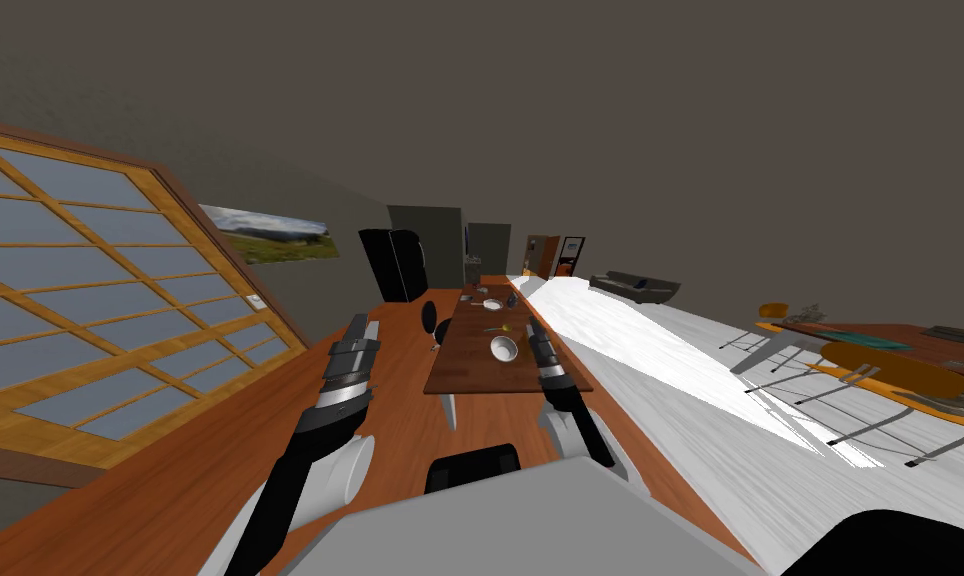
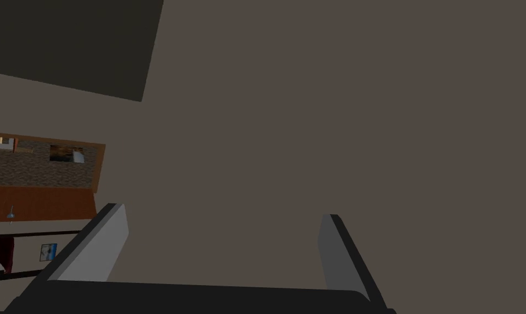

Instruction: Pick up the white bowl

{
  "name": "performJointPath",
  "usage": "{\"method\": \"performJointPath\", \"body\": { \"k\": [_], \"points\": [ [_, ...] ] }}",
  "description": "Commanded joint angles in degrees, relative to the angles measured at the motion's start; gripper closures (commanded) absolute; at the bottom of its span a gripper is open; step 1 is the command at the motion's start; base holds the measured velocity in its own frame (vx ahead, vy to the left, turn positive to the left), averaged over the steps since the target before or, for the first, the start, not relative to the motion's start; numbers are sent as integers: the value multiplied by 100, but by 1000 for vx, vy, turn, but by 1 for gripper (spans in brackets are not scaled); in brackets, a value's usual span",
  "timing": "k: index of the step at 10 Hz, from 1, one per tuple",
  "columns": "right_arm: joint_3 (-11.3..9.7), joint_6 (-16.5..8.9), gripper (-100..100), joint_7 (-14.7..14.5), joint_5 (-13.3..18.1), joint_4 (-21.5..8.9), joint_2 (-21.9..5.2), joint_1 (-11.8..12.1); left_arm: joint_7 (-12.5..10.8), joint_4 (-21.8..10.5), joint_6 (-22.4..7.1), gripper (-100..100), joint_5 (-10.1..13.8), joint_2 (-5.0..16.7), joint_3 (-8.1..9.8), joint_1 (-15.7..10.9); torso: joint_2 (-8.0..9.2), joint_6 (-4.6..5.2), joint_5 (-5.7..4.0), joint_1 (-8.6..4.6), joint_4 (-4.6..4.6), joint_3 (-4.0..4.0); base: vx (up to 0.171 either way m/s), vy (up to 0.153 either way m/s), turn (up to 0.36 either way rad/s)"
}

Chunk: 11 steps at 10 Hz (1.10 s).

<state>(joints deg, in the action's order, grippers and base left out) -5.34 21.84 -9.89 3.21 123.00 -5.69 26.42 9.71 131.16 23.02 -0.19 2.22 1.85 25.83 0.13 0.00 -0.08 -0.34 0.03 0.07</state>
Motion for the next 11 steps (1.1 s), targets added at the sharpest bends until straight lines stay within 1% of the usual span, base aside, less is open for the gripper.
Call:
{"method": "performJointPath", "body": {
  "k": [1,3,4,5,6,7,8,9,10,11],
  "points": [
    [-14,-5,-100,-28,197,-64,-69,-62,0,0,0,0,0,0,0,0,0,0,0,0,0,0,-17,-61,1],
    [-136,-19,-100,-144,586,-280,-240,-261,0,0,0,0,0,0,0,0,-10,0,3,12,-2,-6,-9,-53,-14],
    [-136,-19,-100,-144,726,-280,-240,-261,0,0,0,0,0,0,0,0,-9,0,3,12,-2,-5,-17,-43,-3],
    [-204,-23,-100,-208,914,-406,-328,-374,0,0,0,0,0,0,0,0,-8,0,3,16,-2,-5,-19,-56,-13],
    [-204,-23,-100,-208,1020,-406,-328,-374,0,0,0,0,0,0,0,0,-9,0,3,12,-2,-5,-15,-46,0],
    [-276,-26,-100,-274,1218,-543,-416,-495,0,0,0,0,0,0,0,0,-8,0,3,16,-2,-5,-19,-43,-13],
    [-276,-26,-100,-274,1334,-543,-416,-495,0,0,0,0,0,0,0,0,-8,0,4,17,-2,-4,-11,-37,-6],
    [-352,-26,-100,-343,1530,-693,-507,-625,0,0,0,0,0,0,0,0,-9,0,4,20,-2,-5,-12,-42,-20],
    [-352,-26,-100,-343,1664,-693,-507,-625,0,0,0,0,0,0,0,0,-10,0,4,18,-2,-6,-11,-35,-2],
    [-432,-24,-100,-413,1858,-854,-599,-764,0,0,0,0,0,0,0,0,-10,1,4,21,-2,-5,-14,-39,-16]
  ]
}}
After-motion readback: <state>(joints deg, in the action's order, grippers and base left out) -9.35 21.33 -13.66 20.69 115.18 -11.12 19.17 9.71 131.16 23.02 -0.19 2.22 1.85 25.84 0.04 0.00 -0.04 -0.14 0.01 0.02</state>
